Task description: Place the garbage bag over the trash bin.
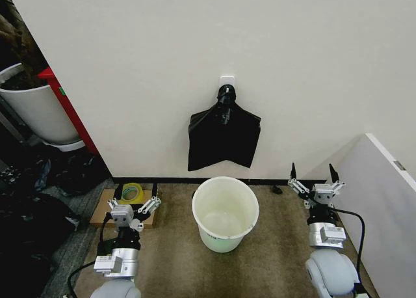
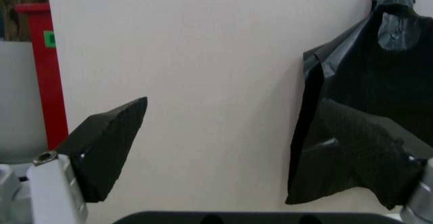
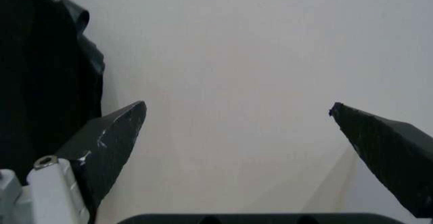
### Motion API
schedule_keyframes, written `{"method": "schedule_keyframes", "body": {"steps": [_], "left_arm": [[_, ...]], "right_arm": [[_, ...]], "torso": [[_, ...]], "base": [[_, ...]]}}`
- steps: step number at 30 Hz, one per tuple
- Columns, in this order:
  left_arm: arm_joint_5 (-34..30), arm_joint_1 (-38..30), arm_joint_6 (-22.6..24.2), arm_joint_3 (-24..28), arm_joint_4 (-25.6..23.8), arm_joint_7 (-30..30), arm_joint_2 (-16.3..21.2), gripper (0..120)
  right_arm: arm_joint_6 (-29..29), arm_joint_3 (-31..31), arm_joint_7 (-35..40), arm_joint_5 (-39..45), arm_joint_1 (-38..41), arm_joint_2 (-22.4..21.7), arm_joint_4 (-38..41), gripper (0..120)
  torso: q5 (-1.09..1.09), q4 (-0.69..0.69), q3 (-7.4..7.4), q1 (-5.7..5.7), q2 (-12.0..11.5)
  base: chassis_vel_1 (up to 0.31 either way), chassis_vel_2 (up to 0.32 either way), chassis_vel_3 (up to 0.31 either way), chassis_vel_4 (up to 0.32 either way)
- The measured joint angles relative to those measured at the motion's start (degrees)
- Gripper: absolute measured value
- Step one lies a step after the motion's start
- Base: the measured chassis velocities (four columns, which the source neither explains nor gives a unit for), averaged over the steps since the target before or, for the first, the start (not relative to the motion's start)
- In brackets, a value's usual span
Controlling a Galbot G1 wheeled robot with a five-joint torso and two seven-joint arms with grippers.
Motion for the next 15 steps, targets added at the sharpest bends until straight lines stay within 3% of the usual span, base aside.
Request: {"method": "schedule_keyframes", "body": {"steps": [5,8,9,12,14,15], "left_arm": [[1.11,0.62,-1.19,-0.37,-0.53,-0.02,-0.08,100],[1.17,0.98,-1.76,-0.72,-1.39,-0.22,-0.08,100],[1.17,0.98,-1.76,-0.72,-1.39,-0.22,-0.08,100],[1.19,1.41,-1.85,-0.87,-2.04,-0.55,-0.25,100],[1.21,1.55,-1.88,-0.89,-2.23,-0.64,-0.32,100],[1.25,1.76,-1.91,-0.92,-2.49,-0.7,-0.36,100]], "right_arm": [[-0.05,-0.99,-0.75,2.42,0.46,-0.34,-0.2,100],[-1.87,-3.72,-2.1,14.55,1.65,-0.73,1.75,100],[-1.87,-3.72,-2.1,14.55,1.65,-0.73,1.75,100],[-3.2,-7.93,-3.52,30.02,5.87,-0.87,2.08,100],[-3.27,-8.91,-4.17,33.98,7.43,-0.8,1.79,100],[-3.37,-10.26,-5.21,39.82,9.73,-0.57,1.16,100]], "torso": [[0.01,-0.01,0.0,0.0,0.0],[0.0,-0.02,0.0,0.0,0.0],[0.0,-0.02,0.0,0.0,0.0],[0.0,-0.01,0.0,0.0,0.0],[-0.01,0.0,0.0,0.0,0.0],[-0.01,0.0,0.0,0.0,0.0]], "base": [[0.0,0.0,0.0,0.0],[0.0,0.0,0.0,0.0],[0.0,0.0,0.0,0.0],[0.0,0.0,0.0,0.0],[0.0,0.0,0.0,0.0],[0.0,0.0,0.0,0.0]]}}
